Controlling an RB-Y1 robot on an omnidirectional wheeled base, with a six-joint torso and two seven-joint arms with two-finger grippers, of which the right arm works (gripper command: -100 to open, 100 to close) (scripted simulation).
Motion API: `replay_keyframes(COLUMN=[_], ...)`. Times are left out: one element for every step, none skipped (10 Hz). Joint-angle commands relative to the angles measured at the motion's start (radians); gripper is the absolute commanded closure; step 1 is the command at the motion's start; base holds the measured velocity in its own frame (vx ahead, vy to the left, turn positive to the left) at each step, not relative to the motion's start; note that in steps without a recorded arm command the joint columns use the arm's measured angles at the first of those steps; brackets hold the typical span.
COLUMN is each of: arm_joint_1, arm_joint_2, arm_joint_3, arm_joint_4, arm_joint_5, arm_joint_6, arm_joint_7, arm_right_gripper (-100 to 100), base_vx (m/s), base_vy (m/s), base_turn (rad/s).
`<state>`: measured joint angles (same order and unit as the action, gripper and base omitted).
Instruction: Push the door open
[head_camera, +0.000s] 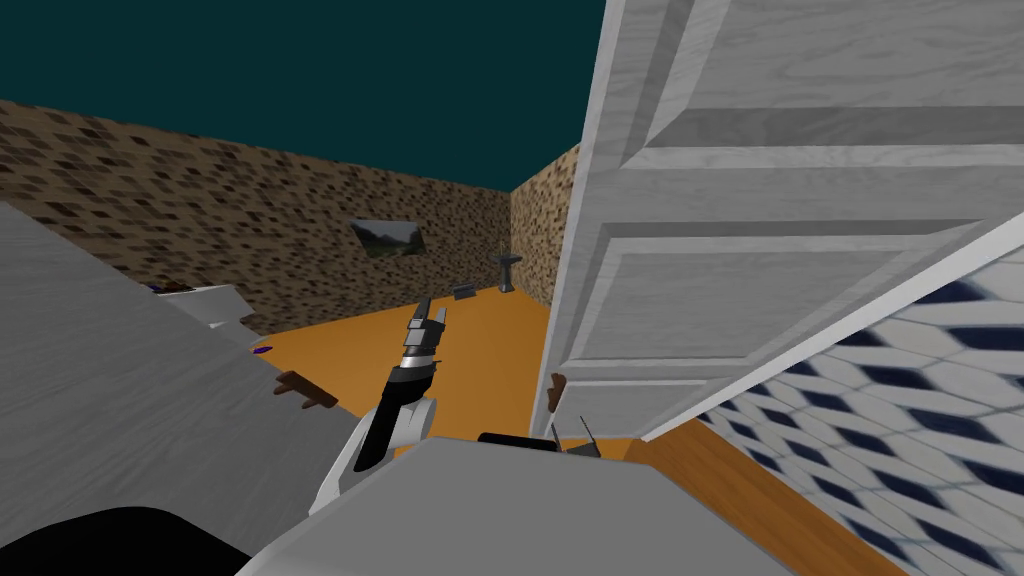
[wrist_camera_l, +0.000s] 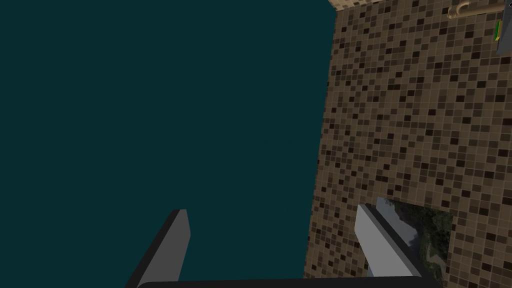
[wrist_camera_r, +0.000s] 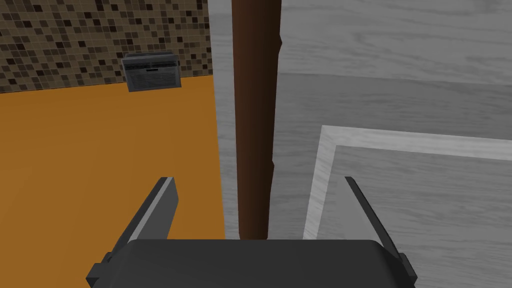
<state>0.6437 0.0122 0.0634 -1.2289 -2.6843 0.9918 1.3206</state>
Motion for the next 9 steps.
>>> replay_keyframes(arm_joint_1=[0.001, 0.001, 0.001, 0.001, 0.001, 0.001, 0.009, 0.014, 0.020], arm_joint_2=[-0.002, -0.002, -0.002, -0.002, -0.002, -0.002, -0.035, -0.043, -0.040], arm_joint_3=[0.000, 0.000, 0.000, 0.000, 0.000, 0.000, -0.004, -0.006, -0.009], arm_joint_4=[0.000, 0.000, 0.000, 0.000, 0.000, 0.000, 0.002, 0.004, 0.006], arm_joint_5=[0.000, 0.000, 0.000, 0.000, 0.000, 0.000, -0.029, -0.049, -0.071], arm_joint_6=[0.001, 0.001, 0.001, 0.001, 0.001, 0.001, 0.005, 0.008, 0.012], arm_joint_7=[0.000, 0.000, 0.000, 0.000, 0.000, 0.000, 0.015, 0.025, 0.036], arm_right_gripper=[100, 100, 100, 100, 100, 100, -100, -100, -100], base_vx=[-0.010, -0.035, -0.031, -0.021, -0.010, 0.000, -0.004, -0.006, -0.011], base_vy=[-0.002, -0.010, -0.009, -0.006, -0.002, 0.000, 0.045, 0.089, 0.113], base_turn=[-0.005, 0.000, 0.001, 0.001, 0.000, 0.000, -0.055, -0.071, -0.066])
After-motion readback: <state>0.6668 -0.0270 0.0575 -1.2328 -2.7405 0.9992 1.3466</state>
